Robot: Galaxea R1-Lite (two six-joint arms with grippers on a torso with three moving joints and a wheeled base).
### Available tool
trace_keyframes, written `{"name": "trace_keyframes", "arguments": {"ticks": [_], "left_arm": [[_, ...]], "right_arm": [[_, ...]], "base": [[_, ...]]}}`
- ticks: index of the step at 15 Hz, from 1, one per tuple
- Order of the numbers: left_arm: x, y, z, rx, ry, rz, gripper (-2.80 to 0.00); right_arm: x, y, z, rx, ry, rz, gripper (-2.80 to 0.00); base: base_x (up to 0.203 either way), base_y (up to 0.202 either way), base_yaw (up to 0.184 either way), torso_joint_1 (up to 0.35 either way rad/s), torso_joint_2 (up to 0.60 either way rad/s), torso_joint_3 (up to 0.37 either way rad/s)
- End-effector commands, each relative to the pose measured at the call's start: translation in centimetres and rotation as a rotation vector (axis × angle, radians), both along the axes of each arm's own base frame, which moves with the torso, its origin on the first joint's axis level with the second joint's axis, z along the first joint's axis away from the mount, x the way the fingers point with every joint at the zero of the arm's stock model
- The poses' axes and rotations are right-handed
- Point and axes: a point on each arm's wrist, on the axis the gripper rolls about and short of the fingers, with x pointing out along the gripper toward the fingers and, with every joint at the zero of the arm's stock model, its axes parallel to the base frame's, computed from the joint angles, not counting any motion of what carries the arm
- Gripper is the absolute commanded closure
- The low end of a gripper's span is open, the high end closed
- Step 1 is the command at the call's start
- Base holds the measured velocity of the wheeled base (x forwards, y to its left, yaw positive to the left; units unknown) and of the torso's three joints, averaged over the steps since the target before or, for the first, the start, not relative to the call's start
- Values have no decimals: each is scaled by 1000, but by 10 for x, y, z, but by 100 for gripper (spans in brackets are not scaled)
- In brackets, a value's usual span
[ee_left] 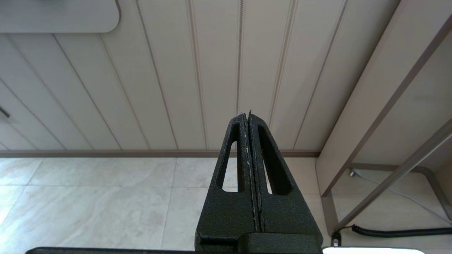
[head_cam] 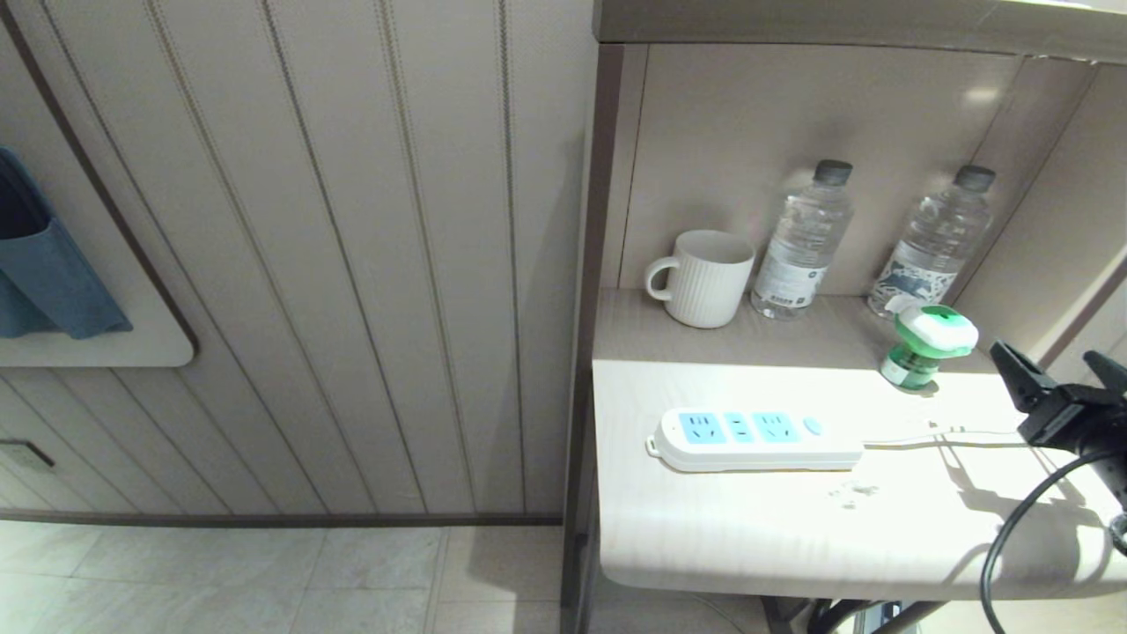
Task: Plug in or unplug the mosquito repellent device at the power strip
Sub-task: Pick up the mosquito repellent liquid
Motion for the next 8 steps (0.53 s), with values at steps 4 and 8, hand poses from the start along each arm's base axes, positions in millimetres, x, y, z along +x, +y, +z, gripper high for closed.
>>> {"name": "trace_keyframes", "arguments": {"ticks": [4, 8], "left_arm": [[0, 0, 0, 0, 0, -1, 0], [0, 0, 0, 0, 1, -1, 0]], "right_arm": [[25, -5, -4, 6, 5, 6, -280], [42, -5, -10, -2, 29, 16, -280]], "base": [[0, 0, 0, 0, 0, 0], [0, 0, 0, 0, 0, 0]]}}
